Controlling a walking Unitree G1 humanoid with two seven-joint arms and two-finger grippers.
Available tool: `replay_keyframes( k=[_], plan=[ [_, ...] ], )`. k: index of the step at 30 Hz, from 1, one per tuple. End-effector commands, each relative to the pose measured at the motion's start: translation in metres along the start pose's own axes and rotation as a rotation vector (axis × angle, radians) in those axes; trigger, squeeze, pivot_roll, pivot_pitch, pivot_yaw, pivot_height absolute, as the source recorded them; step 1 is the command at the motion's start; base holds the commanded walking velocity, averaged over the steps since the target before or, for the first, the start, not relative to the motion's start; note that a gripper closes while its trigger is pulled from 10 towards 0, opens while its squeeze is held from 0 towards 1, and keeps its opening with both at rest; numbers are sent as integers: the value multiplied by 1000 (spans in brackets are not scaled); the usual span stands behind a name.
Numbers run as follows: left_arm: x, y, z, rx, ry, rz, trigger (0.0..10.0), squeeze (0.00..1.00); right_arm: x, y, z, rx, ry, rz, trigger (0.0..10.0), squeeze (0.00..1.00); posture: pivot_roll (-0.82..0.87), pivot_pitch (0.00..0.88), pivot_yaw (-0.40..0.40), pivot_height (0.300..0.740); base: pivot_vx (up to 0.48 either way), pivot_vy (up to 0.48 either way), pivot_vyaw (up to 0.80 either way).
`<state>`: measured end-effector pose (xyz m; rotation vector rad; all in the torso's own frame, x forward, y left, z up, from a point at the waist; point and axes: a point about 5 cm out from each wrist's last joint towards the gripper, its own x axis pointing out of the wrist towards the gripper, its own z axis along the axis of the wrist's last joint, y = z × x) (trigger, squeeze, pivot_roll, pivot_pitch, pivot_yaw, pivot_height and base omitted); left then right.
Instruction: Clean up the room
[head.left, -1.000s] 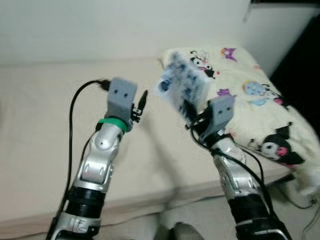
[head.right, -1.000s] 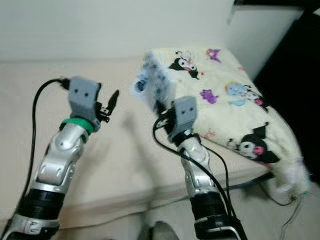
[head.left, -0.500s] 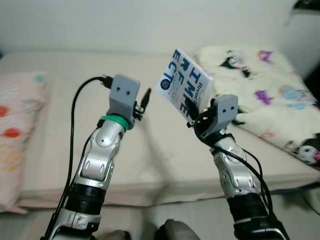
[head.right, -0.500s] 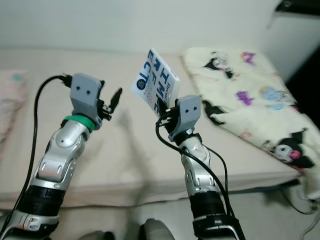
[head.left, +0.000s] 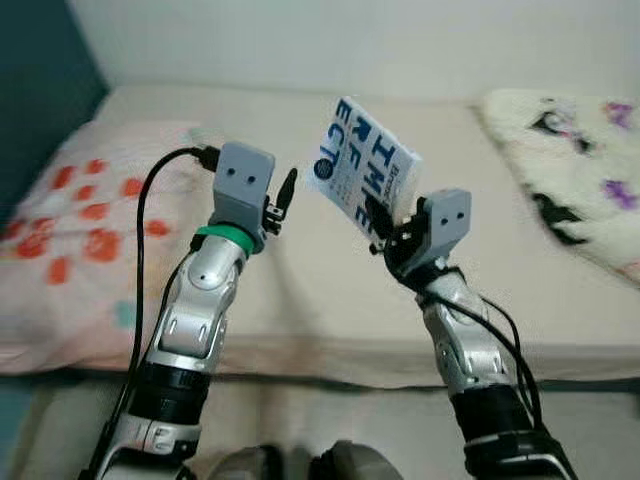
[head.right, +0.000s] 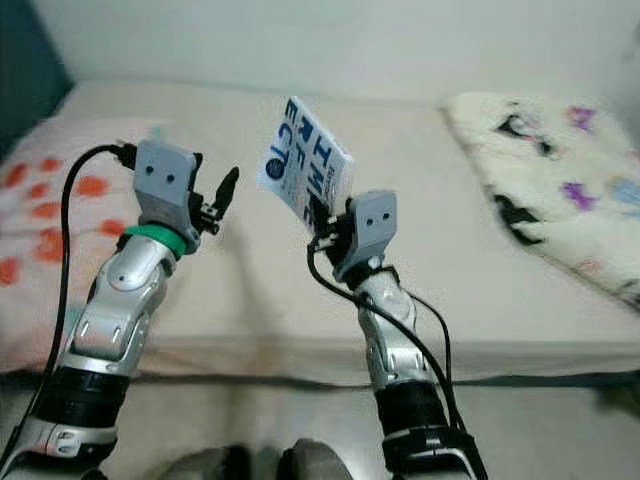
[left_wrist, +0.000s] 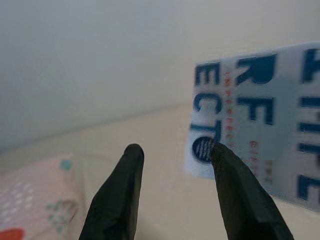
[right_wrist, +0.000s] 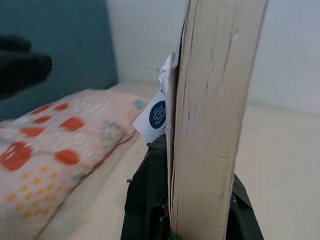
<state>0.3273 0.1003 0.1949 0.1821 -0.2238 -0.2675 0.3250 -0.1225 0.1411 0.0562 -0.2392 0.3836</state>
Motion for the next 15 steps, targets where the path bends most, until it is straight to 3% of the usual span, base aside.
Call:
replay_keyframes(
  k=[1, 15],
  plan=[
    [0, -4, -2, 2, 2, -19, 10000, 0, 1, -4, 8, -11, -42, -14, 10000, 0, -34, 0, -6, 740, 0, -472, 0],
    [0, -7, -3, 3, 0, -29, 10000, 0, 0, -5, 7, -11, -40, -19, 10000, 0, -38, 0, -2, 740, 0, -457, 0]
  ],
)
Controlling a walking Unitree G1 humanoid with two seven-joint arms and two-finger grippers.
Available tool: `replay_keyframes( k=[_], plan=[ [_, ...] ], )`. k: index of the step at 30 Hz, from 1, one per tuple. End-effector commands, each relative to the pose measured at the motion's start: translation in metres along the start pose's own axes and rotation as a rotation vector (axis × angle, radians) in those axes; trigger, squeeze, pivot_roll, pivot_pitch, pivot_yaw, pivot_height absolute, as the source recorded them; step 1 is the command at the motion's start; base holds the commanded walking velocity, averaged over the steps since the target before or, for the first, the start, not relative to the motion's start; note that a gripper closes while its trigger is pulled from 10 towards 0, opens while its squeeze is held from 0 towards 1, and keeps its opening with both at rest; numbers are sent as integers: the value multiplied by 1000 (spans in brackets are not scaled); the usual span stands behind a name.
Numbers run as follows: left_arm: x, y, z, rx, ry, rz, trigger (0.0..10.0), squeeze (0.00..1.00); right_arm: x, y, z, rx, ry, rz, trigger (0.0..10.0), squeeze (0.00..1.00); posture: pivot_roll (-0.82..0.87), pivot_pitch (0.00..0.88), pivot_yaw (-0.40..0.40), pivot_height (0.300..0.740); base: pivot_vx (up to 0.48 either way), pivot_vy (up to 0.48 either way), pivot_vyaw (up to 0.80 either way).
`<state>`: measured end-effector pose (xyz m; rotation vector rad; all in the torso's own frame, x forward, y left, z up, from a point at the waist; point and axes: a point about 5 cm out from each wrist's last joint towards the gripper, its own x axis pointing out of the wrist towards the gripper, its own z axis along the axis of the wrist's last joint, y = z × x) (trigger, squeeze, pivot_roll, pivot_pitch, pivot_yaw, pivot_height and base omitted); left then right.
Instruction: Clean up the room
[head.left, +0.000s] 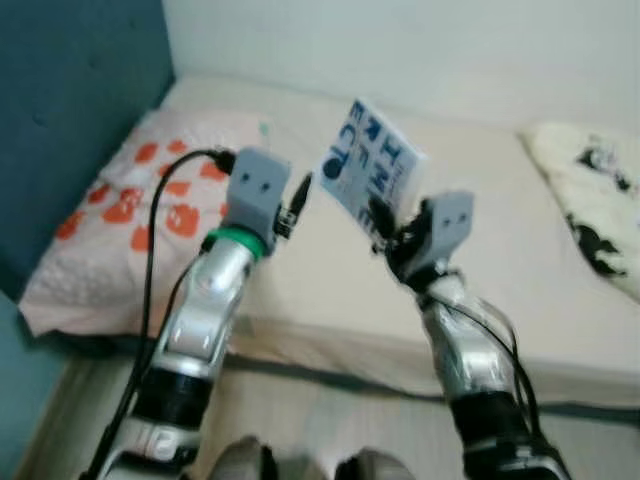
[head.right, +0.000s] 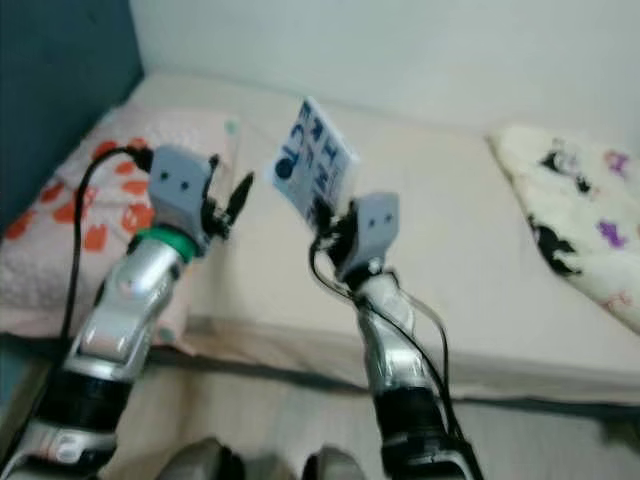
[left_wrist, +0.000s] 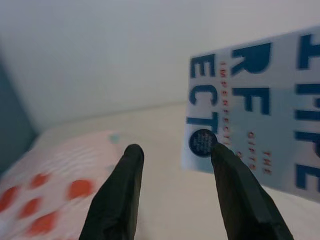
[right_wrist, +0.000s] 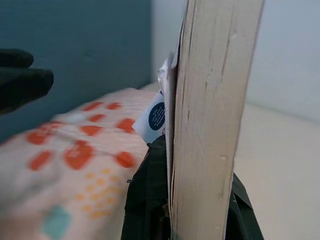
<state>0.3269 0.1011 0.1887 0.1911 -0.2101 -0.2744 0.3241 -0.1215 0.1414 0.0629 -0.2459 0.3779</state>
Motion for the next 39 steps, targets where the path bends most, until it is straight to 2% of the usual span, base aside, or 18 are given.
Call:
replay_keyframes(
  k=[1, 18, 30, 39],
  plan=[
    [1, -6, 3, -3, -14, -20, 10000, 0, 0, -6, 7, -15, -32, -13, 10000, 0, -38, 0, -2, 740, 0, -390, 0],
    [1, -8, 4, -16, -24, -28, 10000, 0, 1, -7, 8, -21, -36, -9, 10000, 0, -41, 0, -2, 740, 0, -16, 0],
    [1, -8, 4, -14, -26, -25, 10000, 0, 1, -7, 9, -21, -35, -11, 10000, 0, -42, 1, -1, 740, 0, -397, 0],
    [1, -9, 4, -24, -21, -34, 10000, 0, 1, -6, 8, -19, -34, -12, 10000, 0, -41, 2, 0, 740, 0, 0, 0]
  ],
)
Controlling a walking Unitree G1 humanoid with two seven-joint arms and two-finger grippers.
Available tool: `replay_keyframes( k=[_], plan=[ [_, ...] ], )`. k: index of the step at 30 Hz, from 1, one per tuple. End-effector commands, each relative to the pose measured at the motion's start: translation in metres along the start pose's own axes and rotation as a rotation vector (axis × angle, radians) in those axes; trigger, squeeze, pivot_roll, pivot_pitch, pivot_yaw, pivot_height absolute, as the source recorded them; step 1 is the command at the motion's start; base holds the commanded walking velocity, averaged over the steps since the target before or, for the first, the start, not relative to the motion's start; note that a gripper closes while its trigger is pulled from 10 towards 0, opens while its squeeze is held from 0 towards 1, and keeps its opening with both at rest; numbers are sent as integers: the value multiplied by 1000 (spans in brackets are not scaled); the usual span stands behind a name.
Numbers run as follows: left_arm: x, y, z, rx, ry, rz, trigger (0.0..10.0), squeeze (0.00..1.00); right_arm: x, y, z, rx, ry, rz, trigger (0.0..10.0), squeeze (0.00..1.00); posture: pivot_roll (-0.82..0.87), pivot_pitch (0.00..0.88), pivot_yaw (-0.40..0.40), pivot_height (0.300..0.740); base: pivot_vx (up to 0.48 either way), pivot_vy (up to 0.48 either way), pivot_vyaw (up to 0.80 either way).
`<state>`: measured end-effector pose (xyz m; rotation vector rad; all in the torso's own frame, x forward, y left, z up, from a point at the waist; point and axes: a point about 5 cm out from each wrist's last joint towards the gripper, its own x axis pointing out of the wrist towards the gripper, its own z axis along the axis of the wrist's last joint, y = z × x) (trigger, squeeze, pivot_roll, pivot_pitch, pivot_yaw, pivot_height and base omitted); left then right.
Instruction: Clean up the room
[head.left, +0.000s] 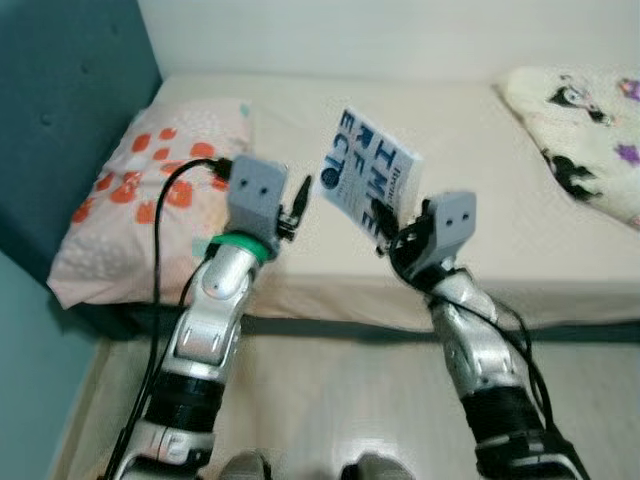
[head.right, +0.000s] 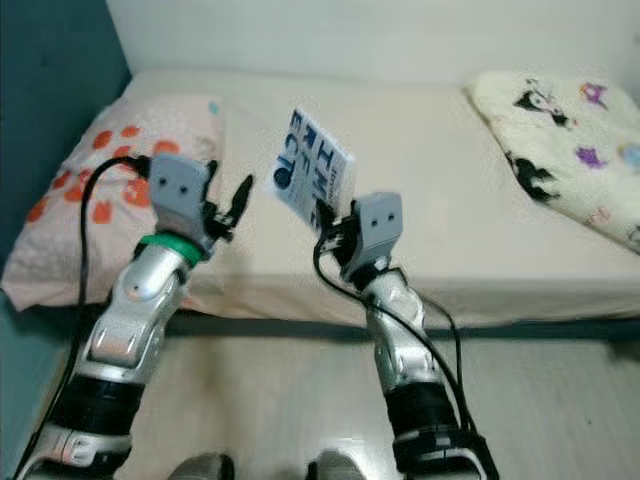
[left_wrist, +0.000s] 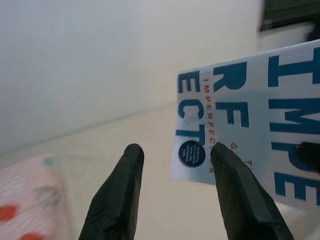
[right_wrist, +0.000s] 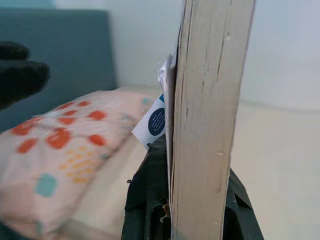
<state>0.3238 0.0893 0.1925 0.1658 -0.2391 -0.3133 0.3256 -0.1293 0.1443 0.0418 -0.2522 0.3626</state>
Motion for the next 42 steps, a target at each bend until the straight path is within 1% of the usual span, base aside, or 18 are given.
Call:
replay_keyframes(
  k=[1, 7, 11, 18, 21, 24, 25, 27, 28, 29, 36, 38, 40, 42],
  plan=[
    [0, 2, -2, 0, 14, -1, 10000, 0, 2, 1, 5, 5, -32, 0, 10000, 0, -41, 2, 0, 740, 0, 0, 0],
    [0, 2, -3, 3, 19, -3, 10000, 0, 2, 1, 5, 6, -33, 1, 10000, 0, -42, 4, 2, 740, 0, 0, 0],
    [0, 2, -4, 8, 23, -4, 10000, 0, 2, 5, 5, 17, -33, 22, 10000, 0, -42, 6, 3, 740, 0, 0, 0],
    [-2, -1, -10, 6, 64, -29, 10000, 0, 2, 12, 5, 41, -28, 56, 10000, 0, -42, 7, 2, 740, 0, 0, 0],
    [-3, -5, -12, 8, 72, -53, 10000, 0, 2, 11, 4, 27, -23, 56, 10000, 0, -43, 8, 0, 740, 0, 0, 0],
    [-3, -6, -14, 41, 75, -55, 10000, 0, 2, 9, 1, -2, 1, 39, 10000, 0, -43, 8, 0, 740, 0, 0, 669],
    [-3, -7, -14, 32, 70, -52, 10000, 0, 2, 9, 1, -11, 0, 39, 10000, 0, -45, 9, -1, 740, 0, 0, 731],
    [-2, -6, -13, 36, 62, -42, 10000, 0, 3, 9, 3, -6, -11, 39, 10000, 0, -46, 8, -1, 740, 307, 0, 725],
    [0, -4, -11, 20, 51, -18, 10000, 0, 3, 11, 5, 13, -24, 40, 10000, 0, -48, 9, -1, 740, 390, 0, 0],
    [0, -3, -11, 23, 46, -11, 10000, 0, 4, 11, 6, 19, -27, 41, 10000, 0, -47, 10, -1, 740, 458, 0, 0],
    [2, -3, -9, 27, 41, -7, 10000, 0, 3, 11, 6, 23, -29, 46, 10000, 0, -47, 10, -2, 740, 474, 0, 0],
    [2, -3, -9, 27, 40, -7, 10000, 0, 3, 10, 5, 21, -19, 51, 10000, 0, -48, 9, -2, 740, 480, 0, 0],
    [2, -3, -9, 28, 40, -6, 10000, 0, 3, 10, 2, -9, -6, 58, 10000, 0, -48, 10, -2, 740, 480, 0, 0],
    [2, -3, -9, 28, 40, -5, 10000, 0, 2, 10, 2, -7, -3, 57, 10000, 0, -46, 11, -3, 740, 480, 0, 769]
  ],
)
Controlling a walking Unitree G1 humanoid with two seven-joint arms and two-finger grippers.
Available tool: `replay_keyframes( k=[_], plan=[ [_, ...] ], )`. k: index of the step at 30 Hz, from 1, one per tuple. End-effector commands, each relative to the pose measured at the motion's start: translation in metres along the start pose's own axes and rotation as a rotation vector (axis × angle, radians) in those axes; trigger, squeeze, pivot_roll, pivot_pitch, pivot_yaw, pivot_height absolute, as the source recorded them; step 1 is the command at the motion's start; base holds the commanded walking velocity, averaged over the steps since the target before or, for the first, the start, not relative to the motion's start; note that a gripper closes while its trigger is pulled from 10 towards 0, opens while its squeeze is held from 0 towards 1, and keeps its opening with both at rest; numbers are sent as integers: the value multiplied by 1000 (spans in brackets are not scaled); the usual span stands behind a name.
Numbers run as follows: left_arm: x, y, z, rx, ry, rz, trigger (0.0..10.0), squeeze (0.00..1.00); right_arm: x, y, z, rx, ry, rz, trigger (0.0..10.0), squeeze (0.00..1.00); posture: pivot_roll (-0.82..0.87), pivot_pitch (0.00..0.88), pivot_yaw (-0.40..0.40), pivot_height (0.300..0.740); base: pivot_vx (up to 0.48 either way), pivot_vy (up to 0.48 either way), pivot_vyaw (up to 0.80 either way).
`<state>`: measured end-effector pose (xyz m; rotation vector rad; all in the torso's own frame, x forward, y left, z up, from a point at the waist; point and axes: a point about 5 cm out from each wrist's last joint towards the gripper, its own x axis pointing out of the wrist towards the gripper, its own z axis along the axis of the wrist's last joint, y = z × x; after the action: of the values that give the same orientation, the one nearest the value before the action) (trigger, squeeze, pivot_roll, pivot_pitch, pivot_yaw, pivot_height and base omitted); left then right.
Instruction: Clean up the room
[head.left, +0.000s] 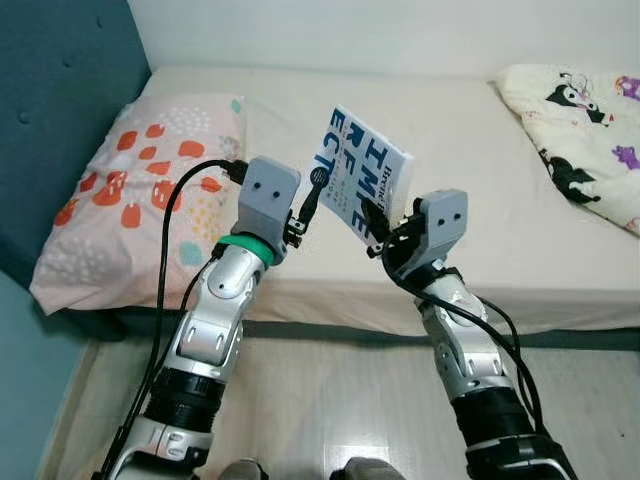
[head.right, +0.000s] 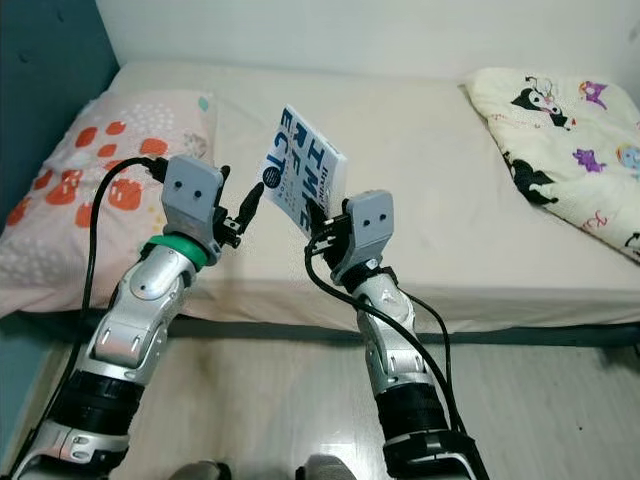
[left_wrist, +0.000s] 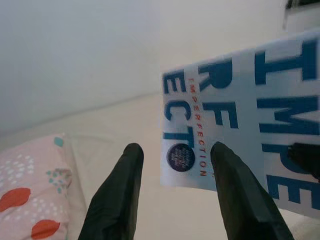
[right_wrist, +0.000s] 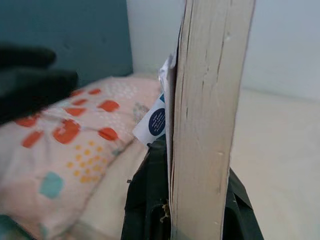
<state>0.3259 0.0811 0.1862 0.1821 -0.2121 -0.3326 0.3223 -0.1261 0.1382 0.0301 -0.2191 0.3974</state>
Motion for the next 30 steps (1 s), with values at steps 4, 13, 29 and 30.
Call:
replay_keyframes(
  k=[4, 13, 29, 30],
  plan=[
    [-1, 7, -4, 17, 13, 25, 10000, 0, 6, 5, 9, 15, -45, 16, 10000, 0, -46, 7, -3, 740, 466, 0, 581],
    [0, 9, -3, 5, 13, 37, 10000, 0, 6, 5, 10, 19, -48, 23, 10000, 0, -46, 5, -2, 740, 192, 0, 0],
    [-2, 4, 0, -13, -24, 13, 10000, 0, 2, 6, 3, 203, -33, 22, 10000, 0, -46, 3, 1, 740, 0, 0, 0],
    [-2, 4, 0, -10, -26, 10, 10000, 0, 2, 6, 2, 223, -32, 14, 10000, 0, -45, 5, 1, 740, 0, 0, 0]
  ],
)
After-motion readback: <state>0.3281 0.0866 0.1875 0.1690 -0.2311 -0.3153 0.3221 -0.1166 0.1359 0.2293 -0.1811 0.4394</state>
